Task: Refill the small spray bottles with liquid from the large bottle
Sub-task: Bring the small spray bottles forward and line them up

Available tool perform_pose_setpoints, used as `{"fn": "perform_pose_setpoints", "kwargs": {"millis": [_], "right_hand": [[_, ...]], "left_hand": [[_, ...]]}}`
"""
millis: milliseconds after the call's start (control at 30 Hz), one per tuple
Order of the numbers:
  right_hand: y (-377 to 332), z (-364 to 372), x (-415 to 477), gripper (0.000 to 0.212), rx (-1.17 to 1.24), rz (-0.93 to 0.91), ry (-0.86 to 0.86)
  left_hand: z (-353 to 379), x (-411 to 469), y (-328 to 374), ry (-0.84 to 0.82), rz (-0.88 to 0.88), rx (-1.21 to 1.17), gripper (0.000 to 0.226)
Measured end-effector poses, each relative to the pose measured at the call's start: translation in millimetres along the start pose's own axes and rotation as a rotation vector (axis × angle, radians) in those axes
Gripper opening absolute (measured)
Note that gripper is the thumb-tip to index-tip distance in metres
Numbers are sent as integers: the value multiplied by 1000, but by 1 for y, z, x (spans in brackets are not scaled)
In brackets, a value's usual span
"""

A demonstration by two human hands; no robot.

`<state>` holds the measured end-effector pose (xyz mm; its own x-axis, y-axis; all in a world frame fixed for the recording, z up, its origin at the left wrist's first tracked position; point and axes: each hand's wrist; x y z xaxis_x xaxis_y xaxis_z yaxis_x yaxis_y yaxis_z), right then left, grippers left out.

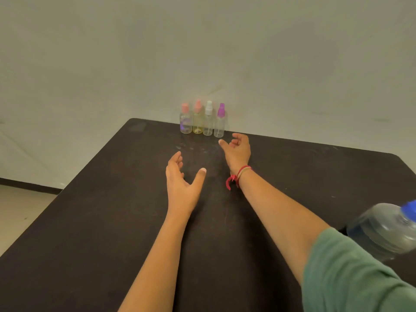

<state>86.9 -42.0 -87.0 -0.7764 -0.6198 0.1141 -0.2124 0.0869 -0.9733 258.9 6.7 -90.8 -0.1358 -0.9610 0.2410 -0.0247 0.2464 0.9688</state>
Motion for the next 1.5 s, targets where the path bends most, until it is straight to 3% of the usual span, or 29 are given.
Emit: {"fn": "perform_pose_setpoints", "kwargs": {"millis": [367, 633, 933, 1233, 1500], "right_hand": [[-9, 22, 41, 61, -68, 1, -113], [-13, 36, 56, 42, -217, -27, -73], [-8, -22, -18, 20, -303, -67, -14], [-7, -112, -127, 27, -381, -23, -10], [-2, -147, -161, 30, -395, -36, 29]], "left_hand": [[5, -1, 2, -18, -22, 27, 73], [6, 5, 0, -47, -8, 72, 74], [6, 5, -1, -55, -7, 110, 58], [3, -1, 3, -111, -25, 139, 54], [2, -6, 7, -162, -24, 142, 49]]}}
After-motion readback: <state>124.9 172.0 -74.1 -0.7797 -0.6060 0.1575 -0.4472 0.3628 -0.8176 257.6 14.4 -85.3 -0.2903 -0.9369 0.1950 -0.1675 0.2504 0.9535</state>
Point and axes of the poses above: each hand's wrist, its own x-axis towards the middle knuckle, its own z-axis out of the palm, y = z × x, and after that the axes turned 5 degrees about -x, right-handed
